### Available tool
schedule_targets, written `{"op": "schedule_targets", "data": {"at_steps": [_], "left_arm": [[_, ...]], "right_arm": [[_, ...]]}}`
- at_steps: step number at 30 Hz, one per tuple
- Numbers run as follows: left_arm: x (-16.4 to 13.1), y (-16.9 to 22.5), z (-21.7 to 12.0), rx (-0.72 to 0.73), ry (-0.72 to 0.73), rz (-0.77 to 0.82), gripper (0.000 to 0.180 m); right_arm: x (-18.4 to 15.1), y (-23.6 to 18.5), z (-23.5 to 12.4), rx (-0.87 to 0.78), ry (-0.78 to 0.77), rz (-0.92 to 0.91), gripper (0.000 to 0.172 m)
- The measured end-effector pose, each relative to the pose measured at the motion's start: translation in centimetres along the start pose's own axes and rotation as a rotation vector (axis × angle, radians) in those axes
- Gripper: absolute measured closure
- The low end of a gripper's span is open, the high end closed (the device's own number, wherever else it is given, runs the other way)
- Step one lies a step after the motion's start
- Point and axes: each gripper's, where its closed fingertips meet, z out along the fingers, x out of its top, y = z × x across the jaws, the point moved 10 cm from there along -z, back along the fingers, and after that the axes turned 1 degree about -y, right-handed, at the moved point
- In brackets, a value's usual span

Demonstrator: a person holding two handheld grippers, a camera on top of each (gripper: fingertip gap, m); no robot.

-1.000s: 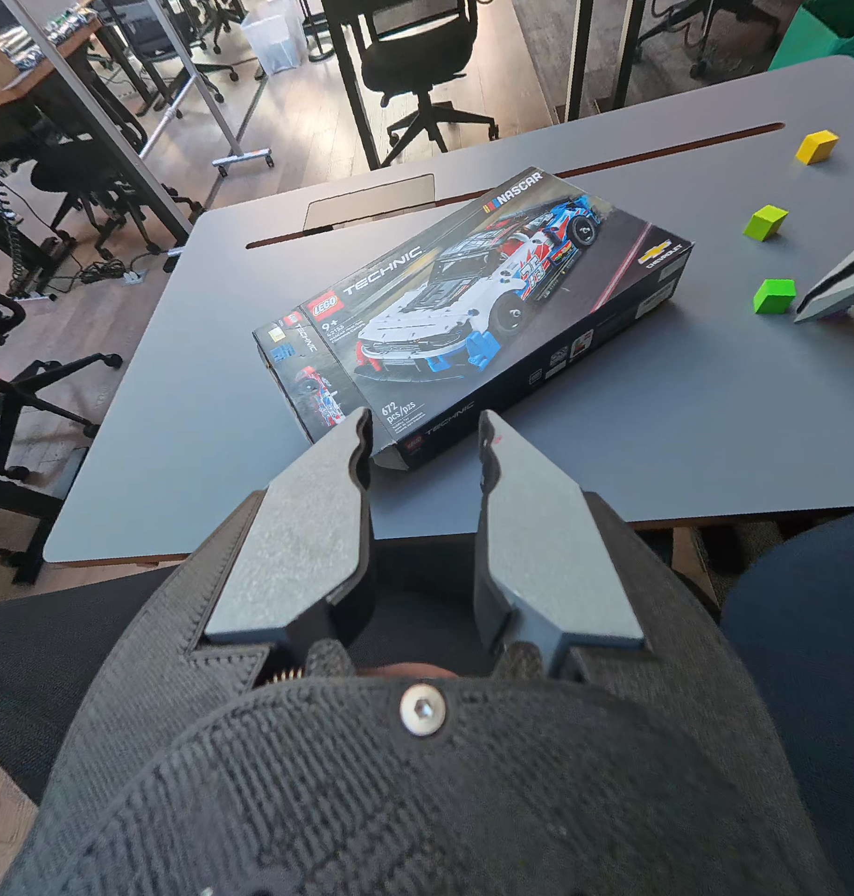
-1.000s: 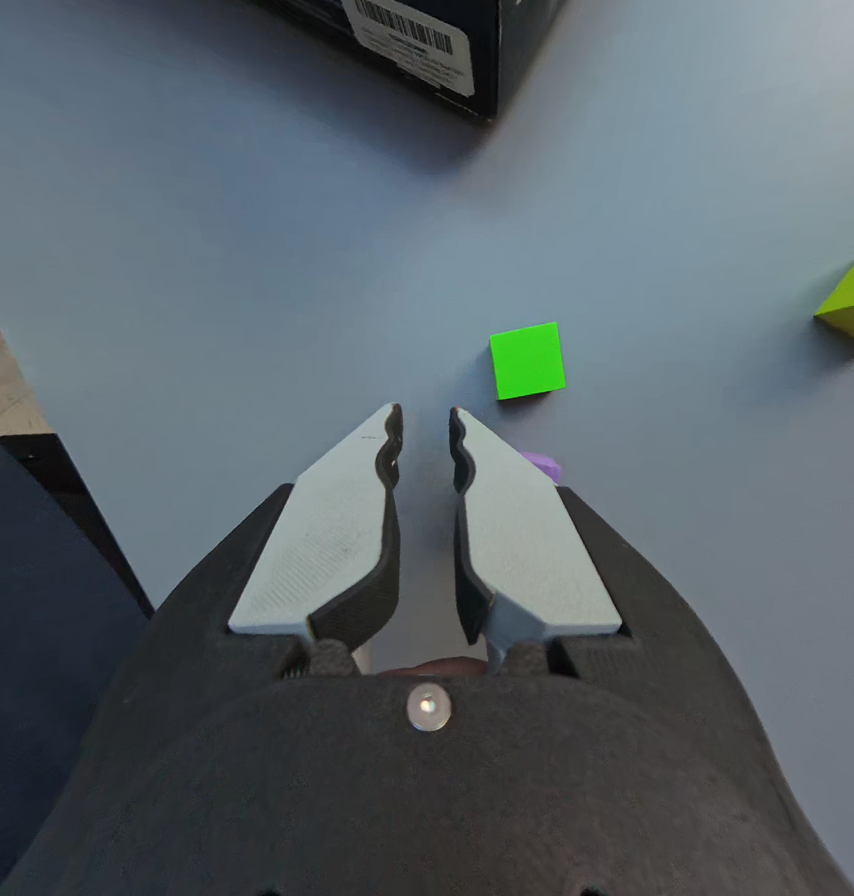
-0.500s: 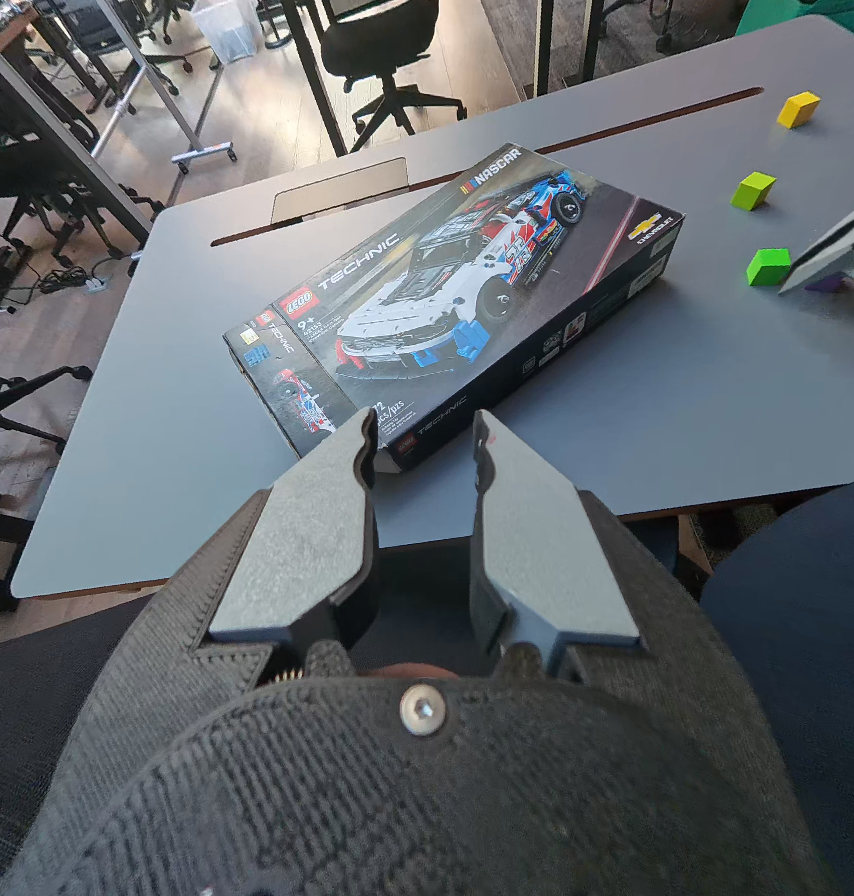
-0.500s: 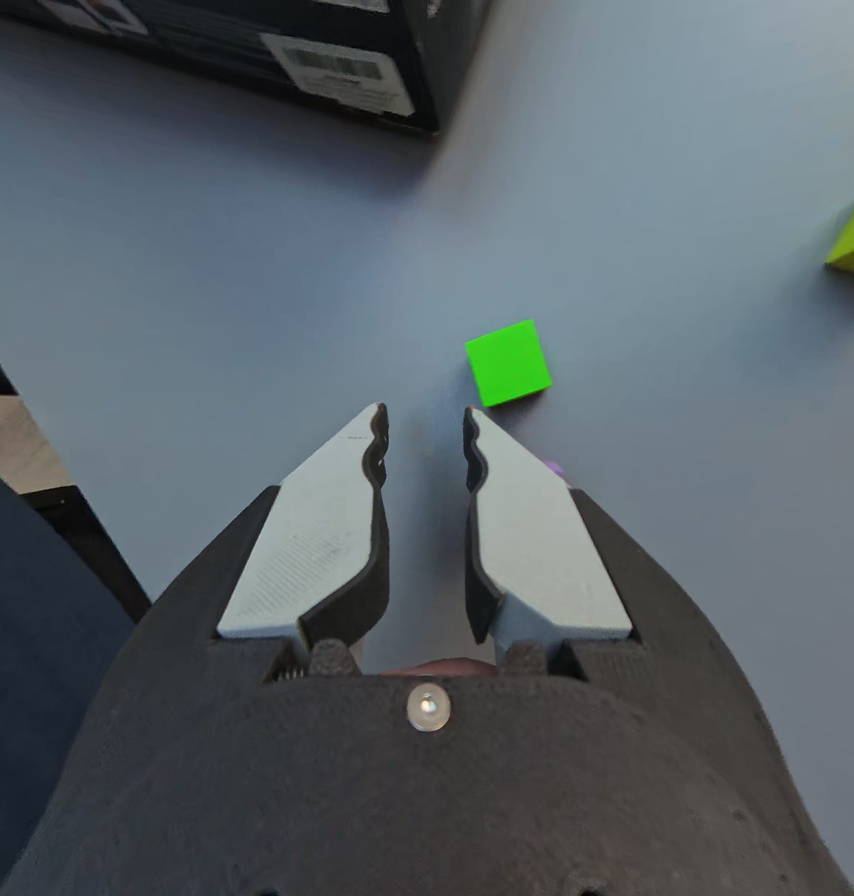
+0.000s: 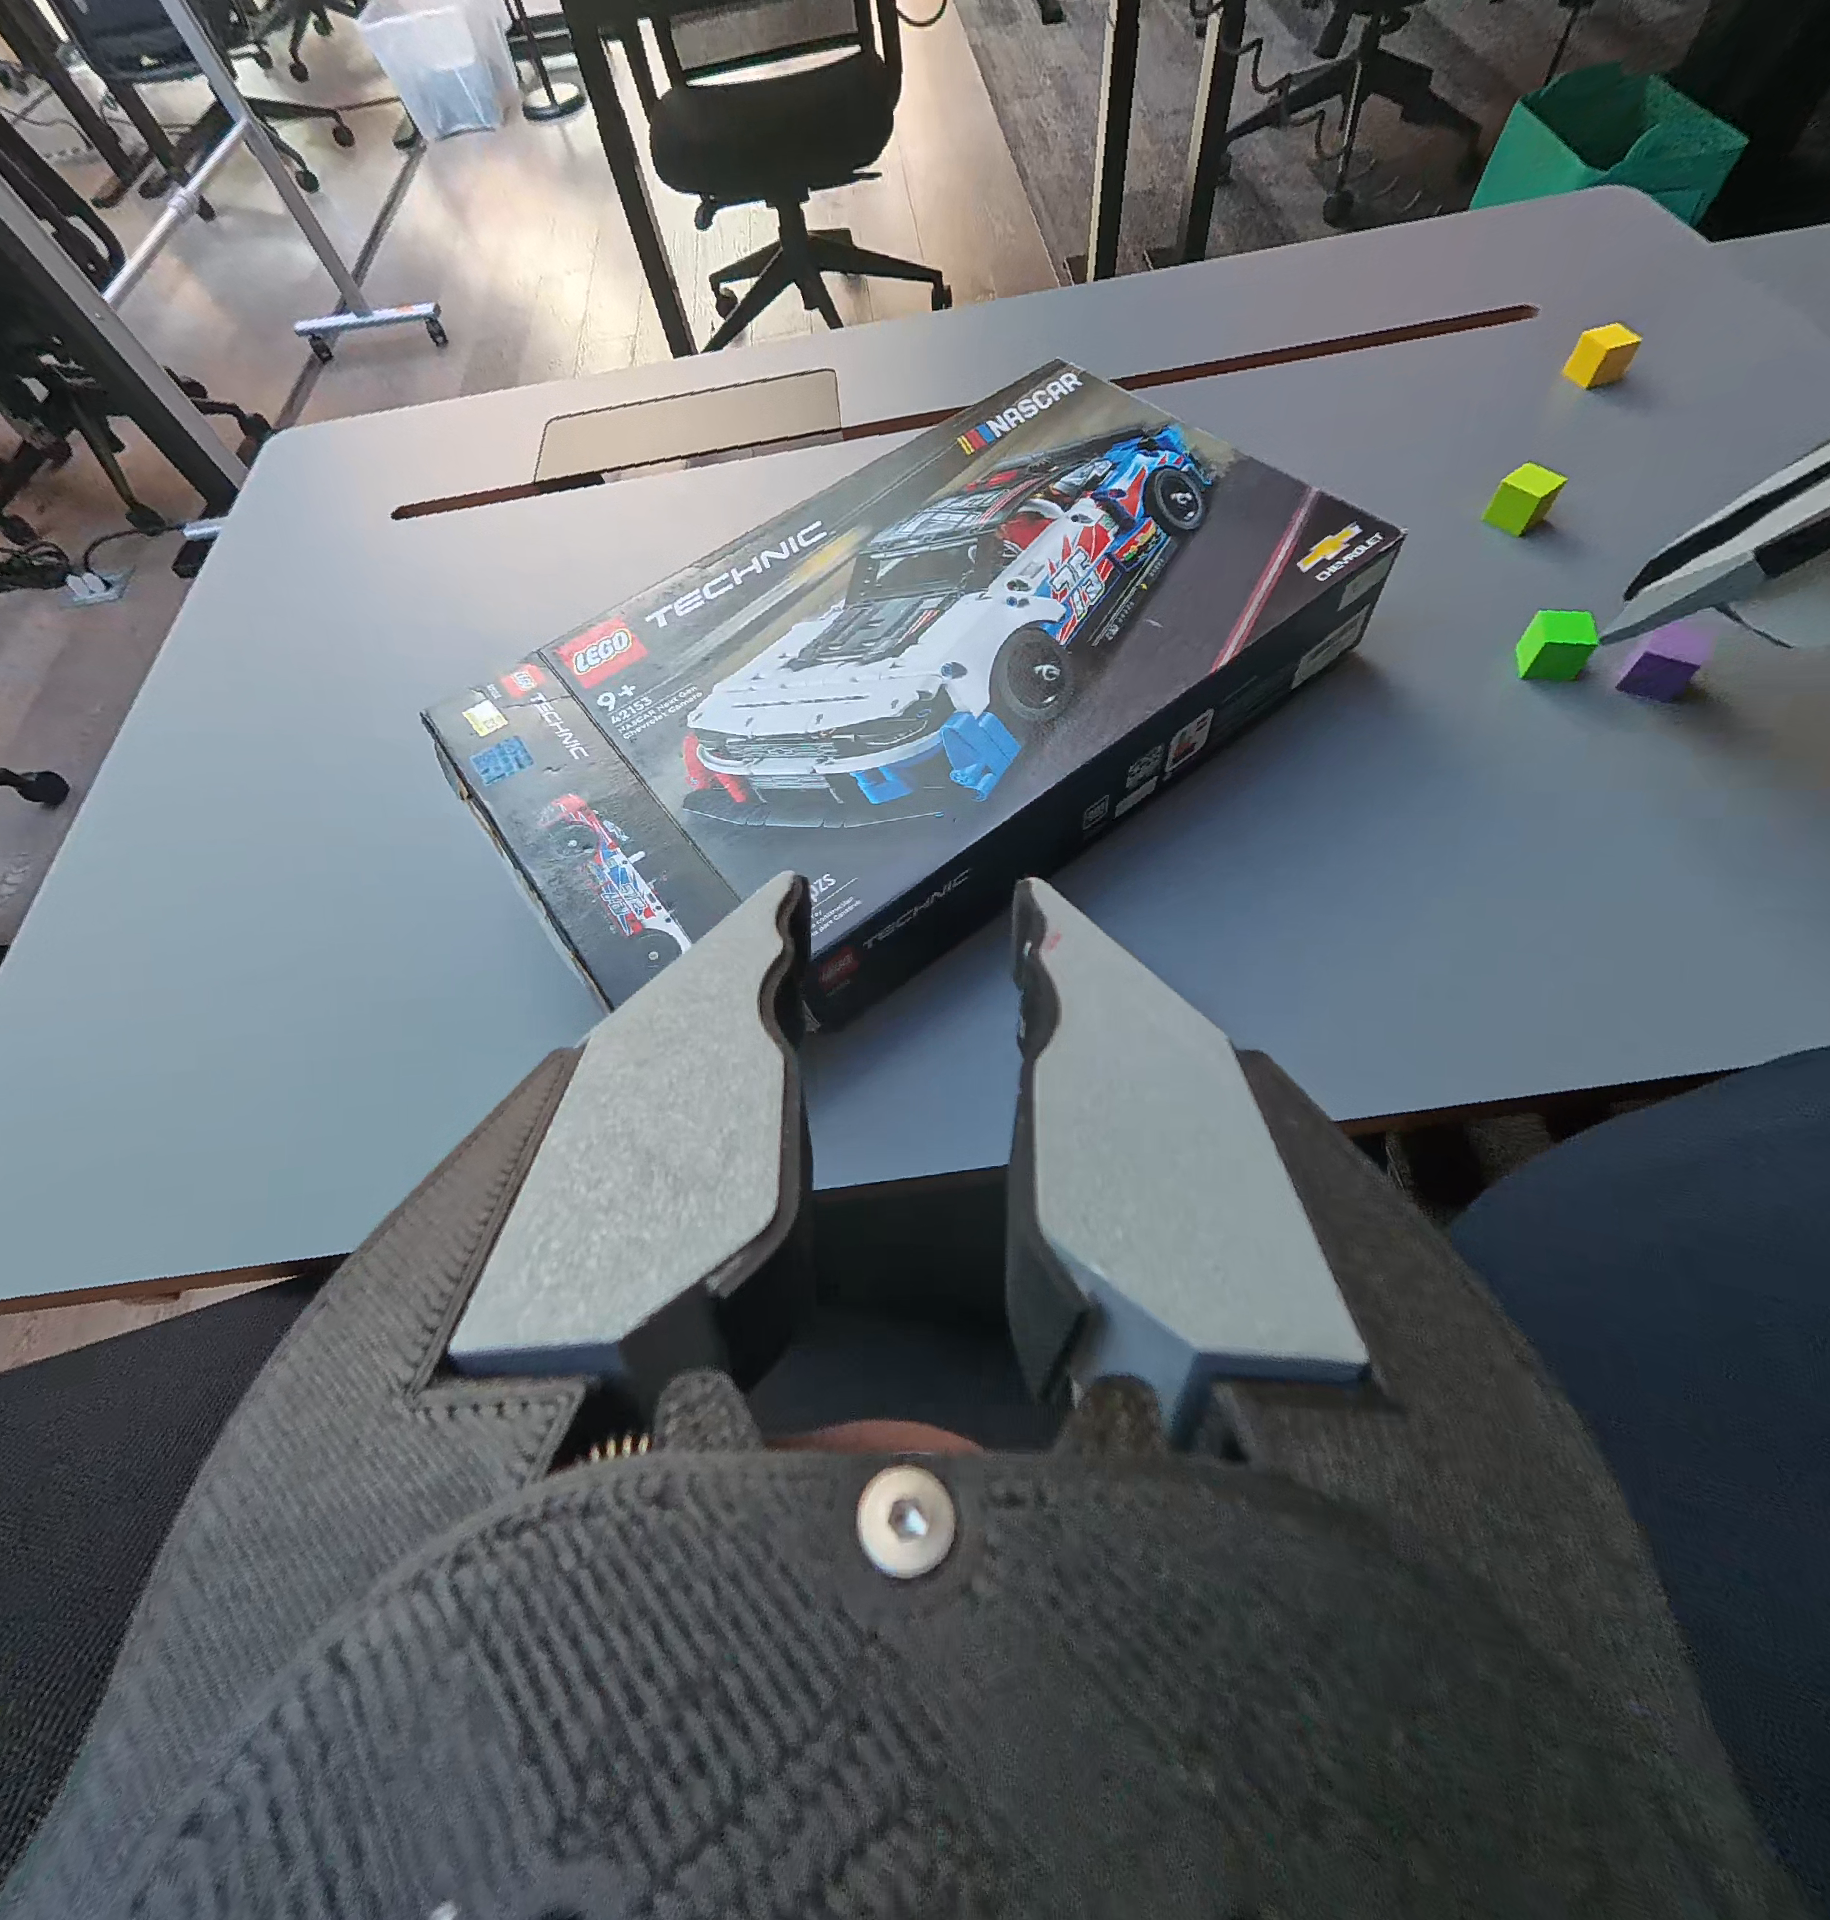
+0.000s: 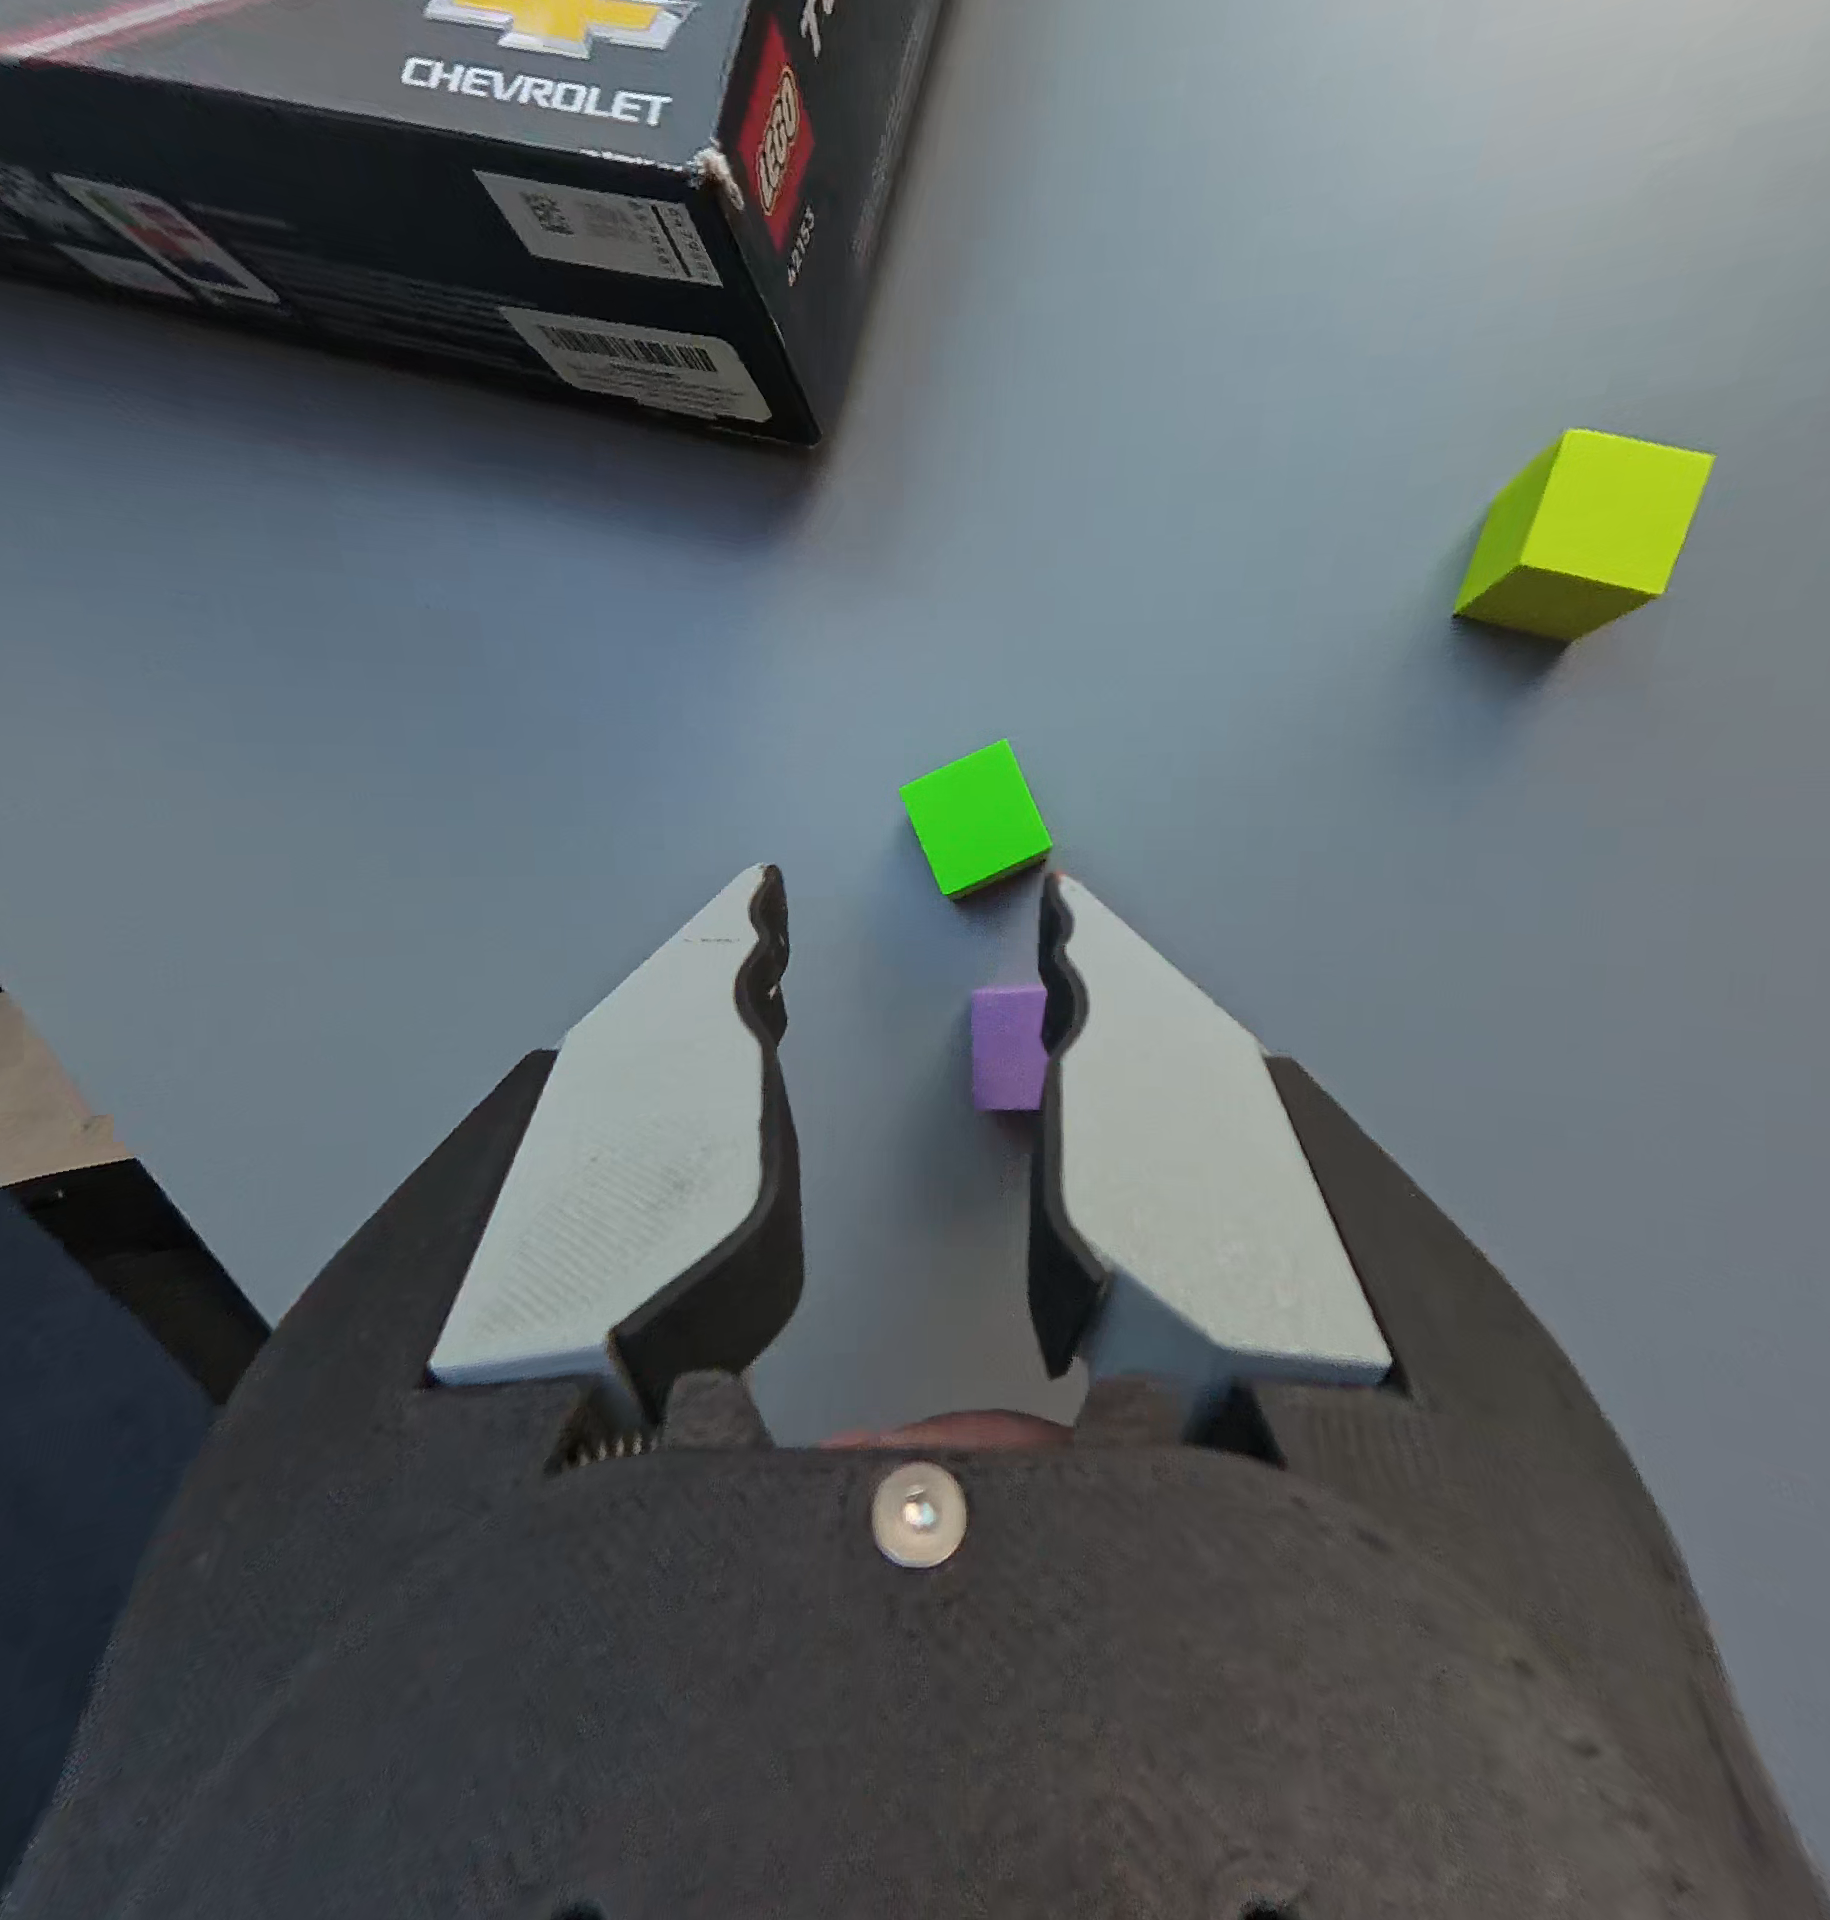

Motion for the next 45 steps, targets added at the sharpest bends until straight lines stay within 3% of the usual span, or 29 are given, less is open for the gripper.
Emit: {"op": "schedule_targets", "data": {"at_steps": [5,9,13,23,38,45], "left_arm": [[-0.6,-0.5,0.5,-0.006,-0.017,0.002,0.145],[-0.8,-0.7,0.6,-0.012,-0.025,-0.005,0.147],[-1.0,-0.3,0.9,-0.016,-0.051,0.031,0.147],[-1.5,-0.5,1.2,-0.016,-0.091,0.028,0.154],[-1.8,-0.5,1.5,-0.015,-0.118,0.026,0.157],[-1.8,-0.4,1.5,-0.039,-0.116,0.034,0.167]], "right_arm": [[-1.3,-0.2,1.5,0.087,-0.066,0.088,0.12],[-2.4,-2.2,2.3,0.159,-0.109,0.049,0.127],[-1.6,-2.4,0.9,0.072,-0.018,-0.027,0.13],[-0.7,1.1,-1.8,0.051,0.18,0.107,0.126],[-3.7,1.2,-0.8,0.04,0.103,0.109,0.12],[-3.8,1.6,-1.3,0.023,0.097,0.12,0.119]]}}
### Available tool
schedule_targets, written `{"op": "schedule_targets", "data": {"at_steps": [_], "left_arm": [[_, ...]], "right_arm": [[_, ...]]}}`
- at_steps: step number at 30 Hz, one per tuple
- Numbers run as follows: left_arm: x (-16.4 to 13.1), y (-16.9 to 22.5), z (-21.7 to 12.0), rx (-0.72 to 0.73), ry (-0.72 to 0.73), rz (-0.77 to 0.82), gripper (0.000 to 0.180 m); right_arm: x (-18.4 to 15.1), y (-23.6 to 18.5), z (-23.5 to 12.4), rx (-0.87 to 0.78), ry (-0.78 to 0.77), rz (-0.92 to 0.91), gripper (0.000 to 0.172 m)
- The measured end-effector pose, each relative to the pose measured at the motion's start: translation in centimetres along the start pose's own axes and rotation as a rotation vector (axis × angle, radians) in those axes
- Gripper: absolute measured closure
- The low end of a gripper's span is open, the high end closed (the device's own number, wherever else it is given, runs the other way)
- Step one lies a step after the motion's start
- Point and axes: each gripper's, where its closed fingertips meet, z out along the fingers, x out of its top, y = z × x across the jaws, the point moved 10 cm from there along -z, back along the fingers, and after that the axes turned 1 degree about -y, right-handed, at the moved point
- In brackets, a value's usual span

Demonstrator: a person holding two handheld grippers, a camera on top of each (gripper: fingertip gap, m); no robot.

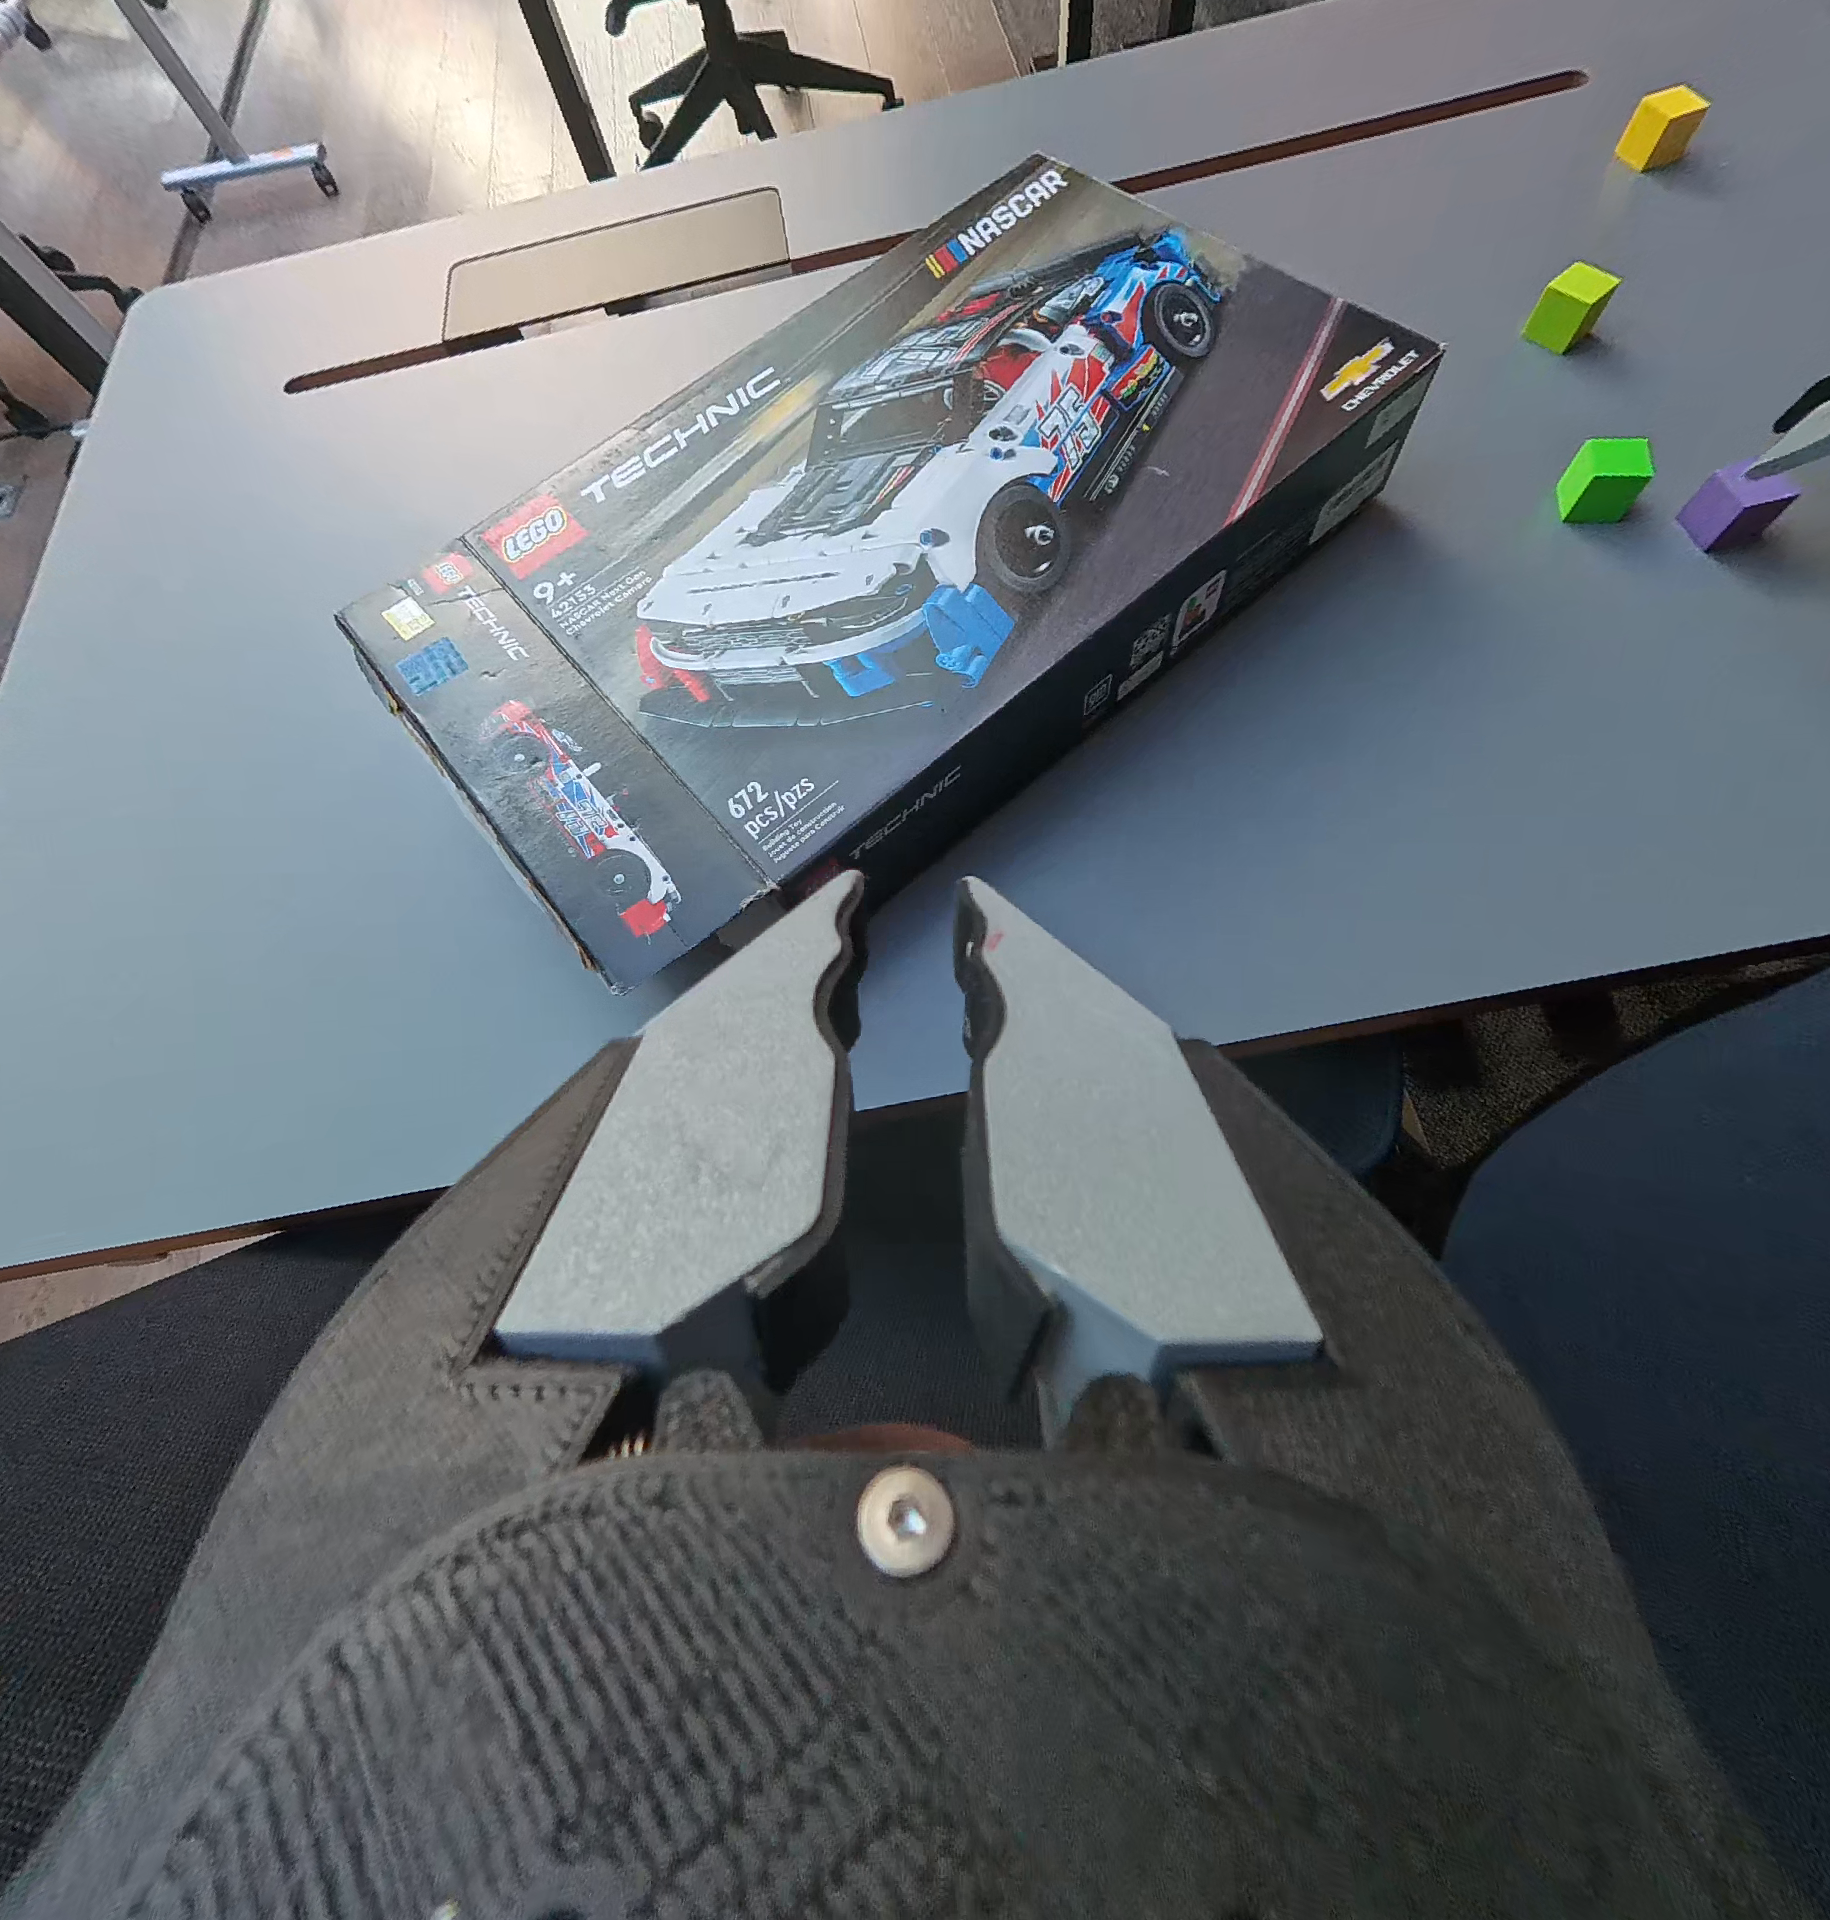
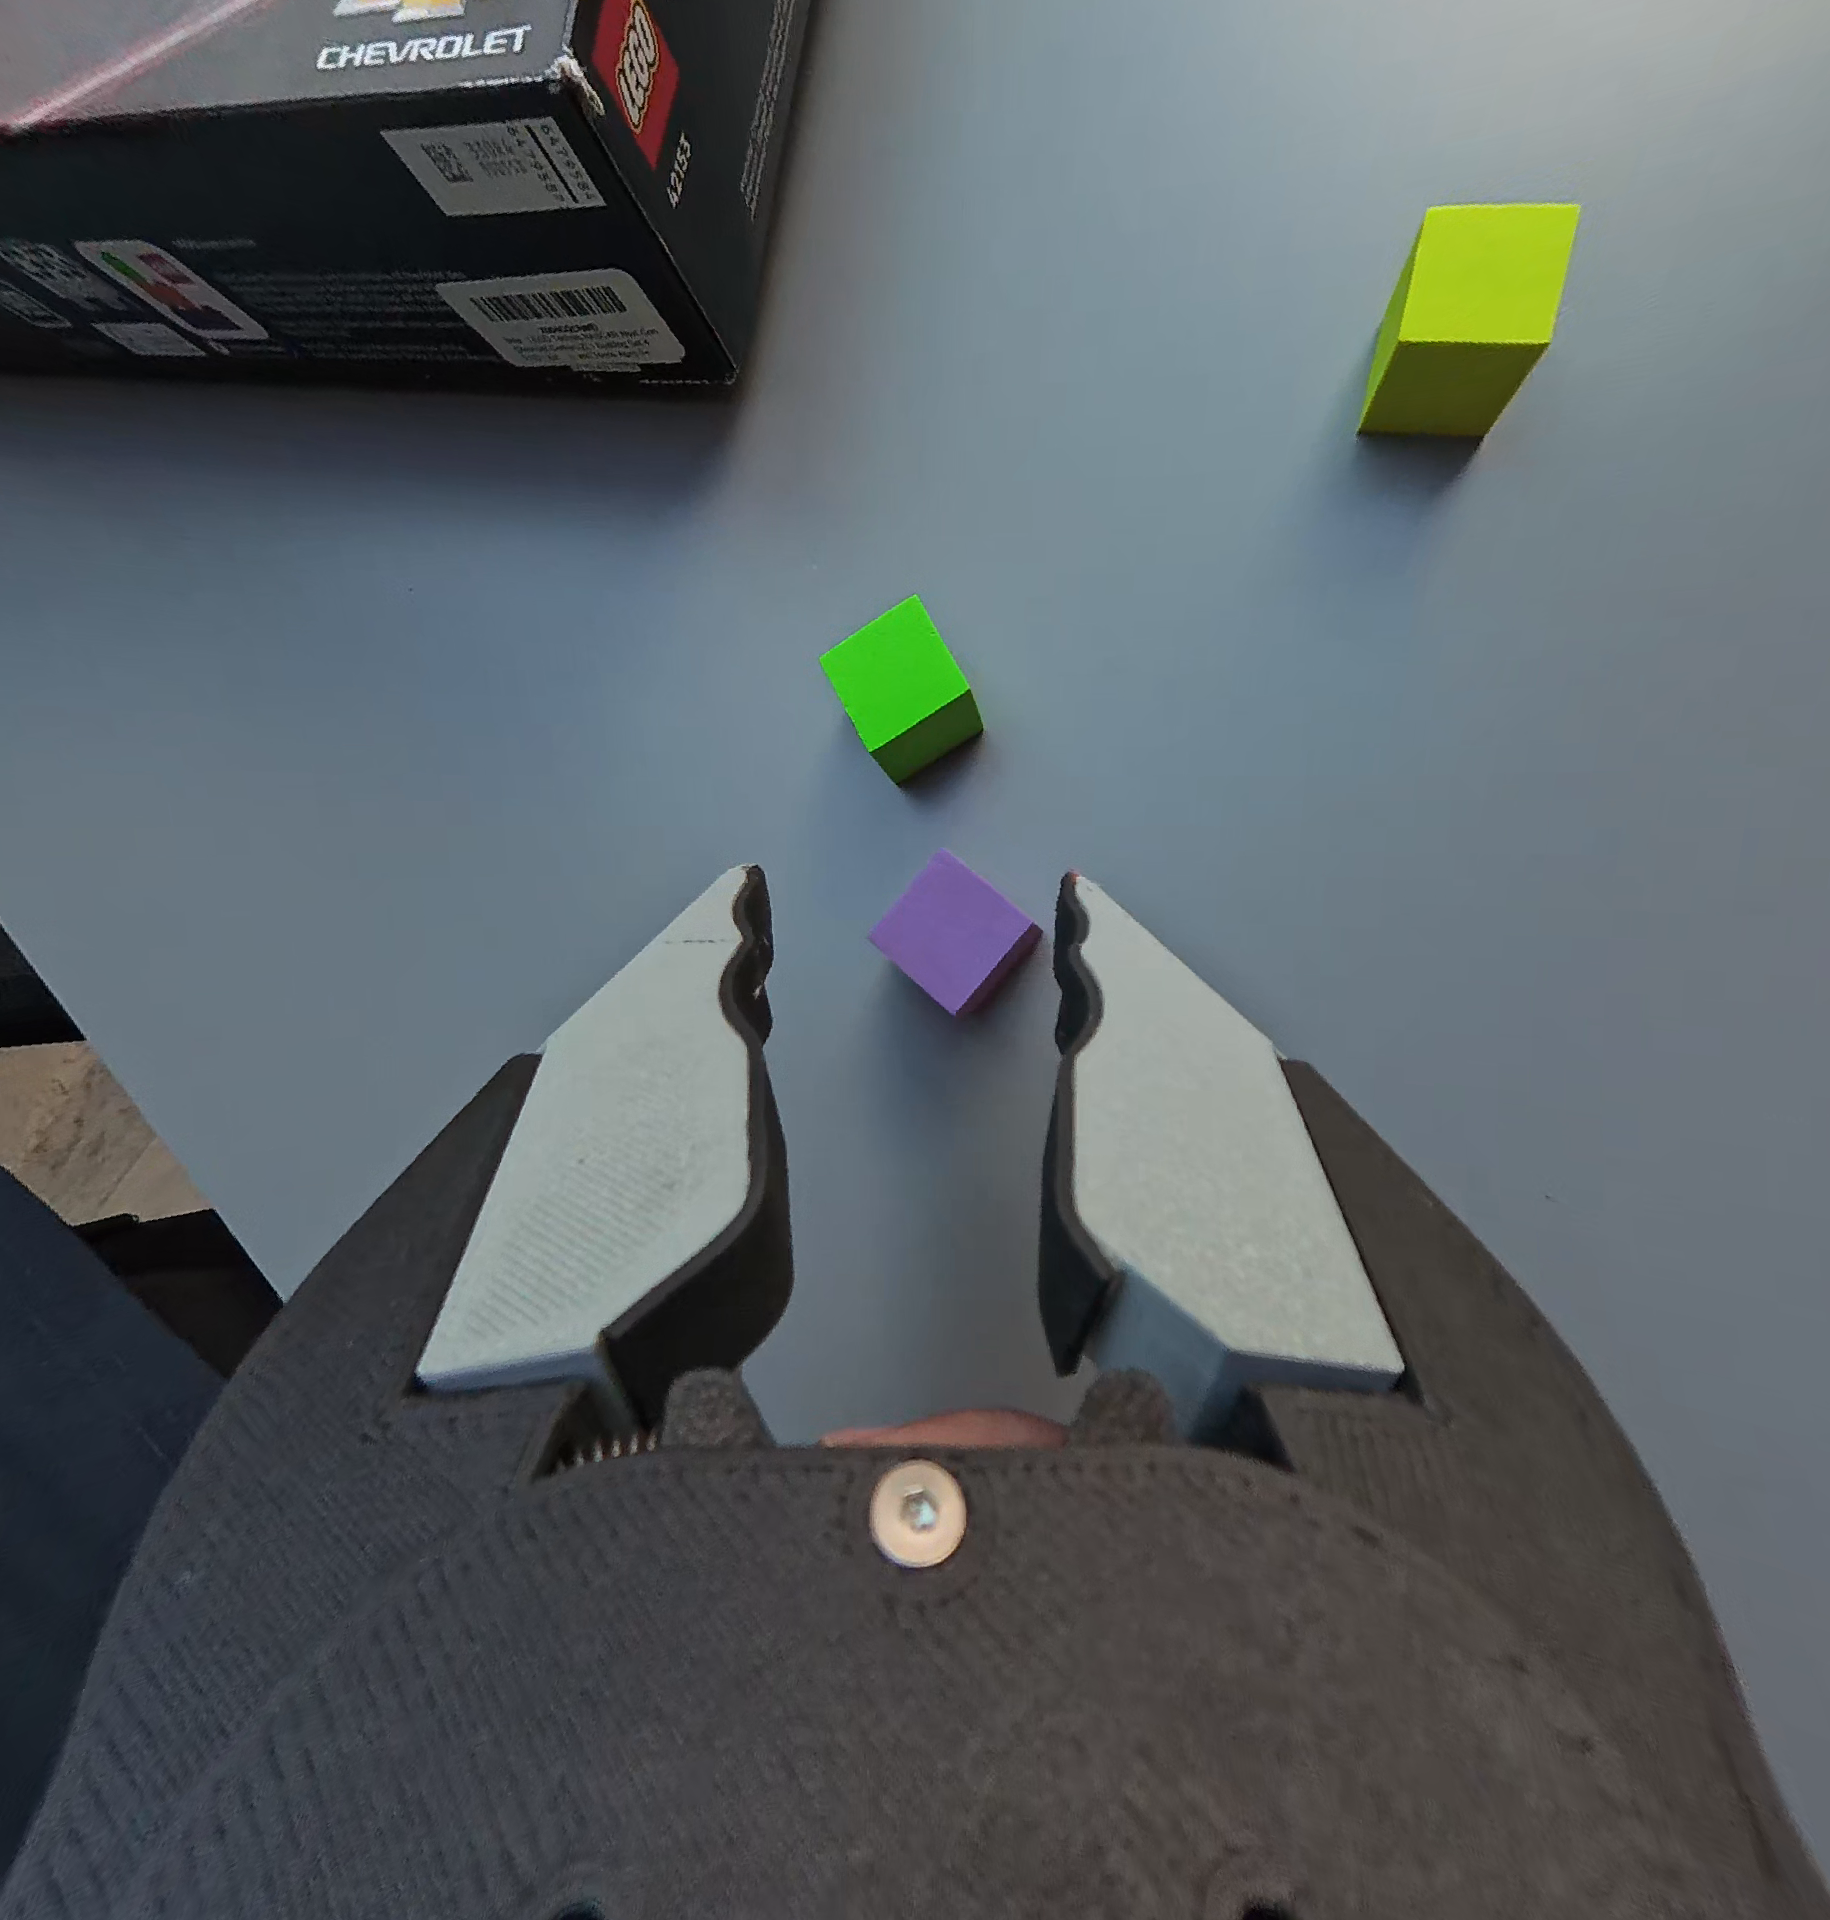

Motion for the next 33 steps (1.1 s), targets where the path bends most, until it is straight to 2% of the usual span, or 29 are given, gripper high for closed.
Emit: {"op": "schedule_targets", "data": {"at_steps": [6,11,15,18,19,20,25,27,33], "left_arm": [[0.0,0.1,0.0,-0.011,0.001,0.004,0.169],[-0.1,0.0,0.1,-0.013,-0.01,-0.003,0.169],[0.0,0.1,0.1,-0.017,-0.01,0.004,0.169],[-0.1,0.1,0.1,-0.021,-0.011,0.004,0.17],[-0.1,0.1,0.1,-0.02,-0.011,0.003,0.17],[-0.1,0.1,0.1,-0.02,-0.012,0.002,0.17],[0.0,0.0,0.1,-0.034,0.005,-0.011,0.173],[0.0,0.0,0.1,-0.052,0.014,-0.024,0.174],[-0.2,0.0,0.4,-0.085,0.012,-0.042,0.175]], "right_arm": [[0.3,-0.1,-0.6,-0.009,0.003,-0.017,0.128],[-0.4,-1.5,-0.7,-0.055,-0.069,-0.2,0.138],[-0.3,-0.9,-0.8,-0.115,-0.069,-0.151,0.142],[0.0,0.0,-0.9,-0.139,-0.102,-0.119,0.156],[0.1,0.0,-1.0,-0.13,-0.114,-0.127,0.171],[0.1,-0.1,-1.1,-0.123,-0.119,-0.139,0.172],[0.0,-1.1,-1.7,-0.183,-0.103,-0.142,0.169],[0.0,-1.9,-2.0,-0.212,-0.094,-0.172,0.157],[1.0,-2.9,-3.0,-0.291,-0.158,-0.261,0.133]]}}
